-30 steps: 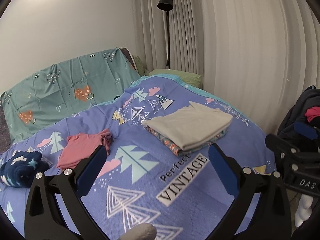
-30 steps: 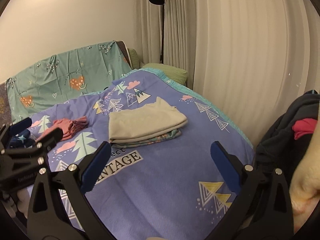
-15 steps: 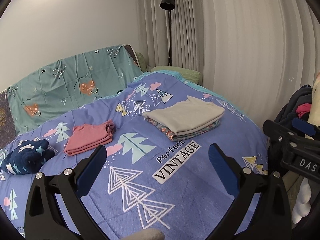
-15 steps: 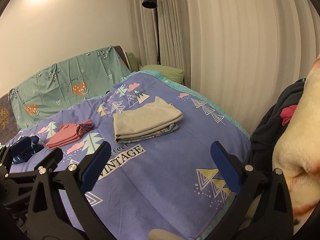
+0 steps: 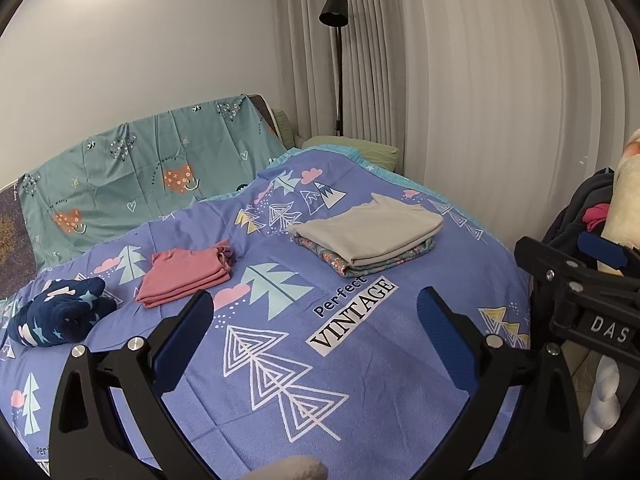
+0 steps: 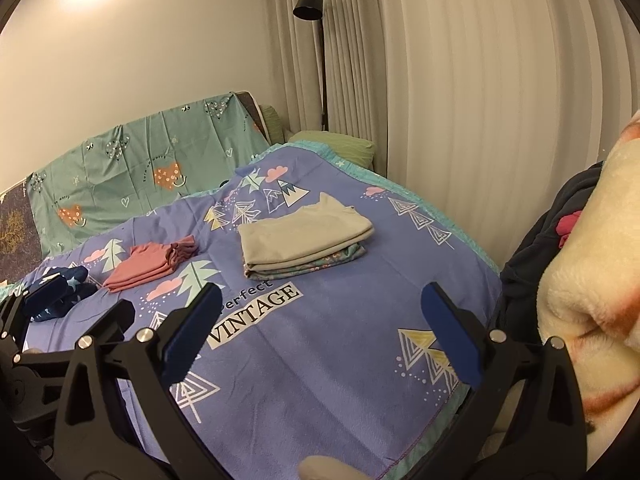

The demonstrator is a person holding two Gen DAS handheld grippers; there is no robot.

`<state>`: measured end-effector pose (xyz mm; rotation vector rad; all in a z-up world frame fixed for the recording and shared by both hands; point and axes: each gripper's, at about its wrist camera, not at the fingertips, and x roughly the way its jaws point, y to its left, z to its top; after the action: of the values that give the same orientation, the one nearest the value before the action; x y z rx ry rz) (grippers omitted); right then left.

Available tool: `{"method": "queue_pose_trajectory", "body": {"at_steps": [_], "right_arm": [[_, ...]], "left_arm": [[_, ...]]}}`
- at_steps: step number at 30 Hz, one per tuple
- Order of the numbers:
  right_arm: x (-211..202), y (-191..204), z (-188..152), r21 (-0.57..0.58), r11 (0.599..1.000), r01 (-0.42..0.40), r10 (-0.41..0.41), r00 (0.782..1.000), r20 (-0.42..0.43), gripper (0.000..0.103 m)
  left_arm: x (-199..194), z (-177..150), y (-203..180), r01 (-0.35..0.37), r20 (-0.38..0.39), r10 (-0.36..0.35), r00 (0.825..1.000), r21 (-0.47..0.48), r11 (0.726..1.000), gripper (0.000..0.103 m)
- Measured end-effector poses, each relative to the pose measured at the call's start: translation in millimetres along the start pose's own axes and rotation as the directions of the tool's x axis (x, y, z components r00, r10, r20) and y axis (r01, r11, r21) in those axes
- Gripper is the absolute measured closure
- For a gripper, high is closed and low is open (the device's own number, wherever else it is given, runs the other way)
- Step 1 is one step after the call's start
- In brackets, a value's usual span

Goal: Fold small clothes

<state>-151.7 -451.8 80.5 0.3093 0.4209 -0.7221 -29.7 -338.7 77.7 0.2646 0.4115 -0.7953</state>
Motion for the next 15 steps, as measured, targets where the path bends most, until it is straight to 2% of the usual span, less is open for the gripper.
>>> {"method": "queue_pose_trajectory", "body": {"at_steps": [15], "right_arm": [[-7.2,-2.6,-3.1,0.003,1.0,-0.008,0.008,1.0,-0.01,0.002]], "left_arm": [[-8.0,-2.6,1.8,-0.007,-0.008,0.007,1.0,-0.008,1.0,0.001]]}}
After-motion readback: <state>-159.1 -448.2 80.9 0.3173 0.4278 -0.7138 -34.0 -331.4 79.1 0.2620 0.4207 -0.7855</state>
